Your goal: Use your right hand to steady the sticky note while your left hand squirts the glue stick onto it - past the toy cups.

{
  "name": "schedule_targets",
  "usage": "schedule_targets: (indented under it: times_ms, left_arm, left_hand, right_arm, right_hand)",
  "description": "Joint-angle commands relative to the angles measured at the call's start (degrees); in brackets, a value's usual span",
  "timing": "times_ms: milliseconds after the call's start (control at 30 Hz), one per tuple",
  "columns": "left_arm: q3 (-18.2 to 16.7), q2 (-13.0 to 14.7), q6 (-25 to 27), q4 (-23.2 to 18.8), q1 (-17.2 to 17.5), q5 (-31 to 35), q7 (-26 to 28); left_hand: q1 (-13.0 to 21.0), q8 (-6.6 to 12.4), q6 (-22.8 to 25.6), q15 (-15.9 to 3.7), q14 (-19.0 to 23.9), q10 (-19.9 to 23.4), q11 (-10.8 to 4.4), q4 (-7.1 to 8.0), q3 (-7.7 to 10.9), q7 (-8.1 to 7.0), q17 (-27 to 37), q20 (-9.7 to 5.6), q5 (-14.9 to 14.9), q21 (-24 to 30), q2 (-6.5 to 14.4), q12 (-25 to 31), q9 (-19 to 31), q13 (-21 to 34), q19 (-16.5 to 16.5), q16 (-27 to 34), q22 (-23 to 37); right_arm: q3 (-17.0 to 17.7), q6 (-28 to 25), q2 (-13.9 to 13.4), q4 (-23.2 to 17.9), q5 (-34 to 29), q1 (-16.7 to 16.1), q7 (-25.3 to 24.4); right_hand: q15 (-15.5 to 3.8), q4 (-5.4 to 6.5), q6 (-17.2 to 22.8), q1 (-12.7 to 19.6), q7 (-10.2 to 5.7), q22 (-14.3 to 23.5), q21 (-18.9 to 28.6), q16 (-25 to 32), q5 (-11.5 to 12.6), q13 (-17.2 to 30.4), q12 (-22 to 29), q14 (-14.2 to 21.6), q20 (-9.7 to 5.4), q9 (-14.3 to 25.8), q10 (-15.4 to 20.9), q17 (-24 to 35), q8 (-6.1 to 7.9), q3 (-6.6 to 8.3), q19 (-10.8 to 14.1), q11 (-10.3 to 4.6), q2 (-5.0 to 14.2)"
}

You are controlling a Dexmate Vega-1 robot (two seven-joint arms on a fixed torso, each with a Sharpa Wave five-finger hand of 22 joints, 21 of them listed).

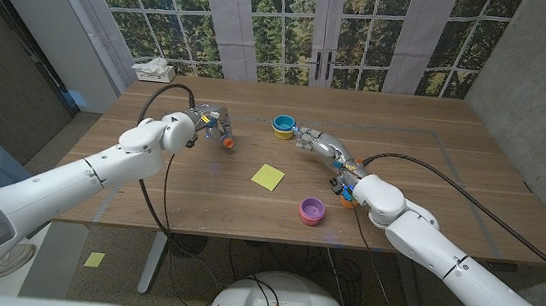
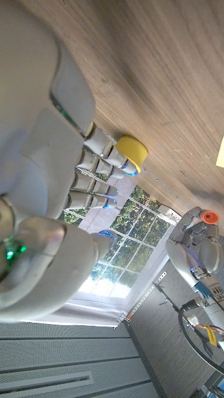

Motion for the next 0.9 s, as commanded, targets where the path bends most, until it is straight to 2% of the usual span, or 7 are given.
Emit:
schedule_targets:
  times_ms: [33, 300, 500, 567, 600, 733, 900]
  left_arm:
    - [2.07, -0.35, 2.51, -0.02, -1.39, 5.34, -4.54]
    - [2.78, -0.77, 5.10, -1.00, -1.36, 8.97, -6.07]
    - [3.26, -1.04, 7.42, -2.25, -0.72, 12.46, -6.27]
    - [3.20, -1.26, 8.30, -2.59, -0.58, 13.08, -6.91]
    - [3.44, -1.42, 8.92, -2.63, -0.63, 13.96, -7.15]
    - [3.43, -1.67, 10.31, -3.01, -0.18, 15.67, -7.25]
    - [3.00, -1.46, 10.62, -3.74, 0.51, 16.62, -7.31]
  left_hand:
    - [-0.51, -0.34, -1.87, -5.85, -1.30, 2.81, -2.70, 0.71, 0.39, -0.02, 0.13, -6.71, -0.65, -1.43, 0.64, -0.61, 0.00, -0.23, -0.79, -0.72, -0.19]
    - [-4.45, -0.61, -7.53, -5.86, -4.79, -1.76, -2.51, 1.51, -1.37, -1.05, 0.88, -5.68, -2.37, -5.33, -0.07, -1.10, -0.10, -1.10, -3.58, -1.17, -0.25]
    - [-7.23, -0.32, -12.56, -5.70, -9.57, -5.88, -3.20, 1.14, -1.92, -2.31, 1.37, -4.73, -4.32, -9.34, -0.10, -0.98, -0.49, -2.74, -8.48, -2.54, -0.41]
    - [-8.62, -0.20, -14.88, -5.61, -13.67, -7.35, -3.58, 1.06, -1.97, -3.22, 1.29, -4.14, -5.33, -11.94, -0.24, -0.66, -0.80, -3.65, -11.59, -4.14, -0.44]
    - [-9.72, -0.03, -16.08, -5.57, -16.31, -10.64, -3.68, 1.24, -2.03, -3.36, 1.39, -2.79, -5.95, -13.60, 0.03, -1.32, -1.00, -4.30, -14.05, -4.96, -0.41]
    - [-14.26, -0.18, -22.50, -4.81, -27.72, -18.25, -3.67, 1.77, -4.58, -5.38, 2.32, 0.31, -7.86, -18.79, -0.76, -1.23, -1.63, -5.72, -19.95, -6.52, -0.47]
    - [-19.48, -0.73, -35.00, -2.40, -40.13, -31.45, -1.75, 2.09, -8.07, -6.97, 2.04, 2.52, -9.59, -25.00, -2.50, -1.93, -2.54, -8.06, -25.84, -7.42, -0.49]
  right_arm:
    - [0.36, 2.07, -0.27, 0.49, 1.84, -0.30, 0.31]
    - [0.70, 2.64, -0.53, 0.13, 2.10, -0.94, -0.29]
    - [0.81, 3.01, -0.78, 0.07, 2.34, -1.15, -0.16]
    - [0.85, 3.02, -0.83, 0.03, 2.47, -1.20, -0.10]
    - [0.87, 3.14, -0.79, 0.05, 2.52, -1.27, -0.17]
    - [0.87, 3.18, -0.91, 0.03, 2.61, -1.35, -0.06]
    - [0.90, 3.39, -0.96, 0.03, 2.79, -1.49, 0.03]
  right_hand:
    - [-2.74, 0.24, -0.08, -0.87, -0.07, 0.09, -0.06, -0.25, -0.04, 0.06, 0.49, 0.44, 0.09, 0.14, 0.09, 0.13, 0.21, -0.22, 0.59, 0.37, -0.02]
    - [-2.60, 0.42, -0.13, -1.46, -0.04, 0.09, -0.08, -0.23, -0.10, 0.03, 0.54, 0.64, 0.20, 0.11, 0.20, 0.09, 0.24, -0.44, 0.60, 0.43, -0.04]
    - [-2.51, 0.48, -0.16, -1.84, 0.00, 0.08, -0.09, -0.26, -0.13, 0.02, 0.55, 0.68, 0.33, 0.09, 0.22, 0.07, 0.27, -0.58, 0.62, 0.41, -0.04]
    - [-2.47, 0.49, -0.17, -1.94, -0.04, 0.08, -0.09, -0.25, -0.14, 0.01, 0.55, 0.73, 0.40, 0.08, 0.21, 0.06, 0.28, -0.61, 0.63, 0.40, -0.03]
    - [-2.50, 0.49, -0.18, -1.96, -0.03, 0.08, -0.09, -0.25, -0.14, 0.01, 0.55, 0.72, 0.43, 0.08, 0.23, 0.06, 0.28, -0.62, 0.62, 0.40, -0.02]
    - [-2.46, 0.48, -0.20, -2.16, -0.04, 0.08, -0.09, -0.22, -0.16, 0.00, 0.55, 0.84, 0.50, 0.07, 0.21, 0.04, 0.30, -0.69, 0.67, 0.43, -0.01]
    - [-2.24, 0.47, -0.22, -2.38, -0.06, 0.08, -0.09, -0.18, -0.17, -0.02, 0.54, 0.99, 0.67, 0.05, 0.20, 0.03, 0.32, -0.76, 0.70, 0.38, 0.02]
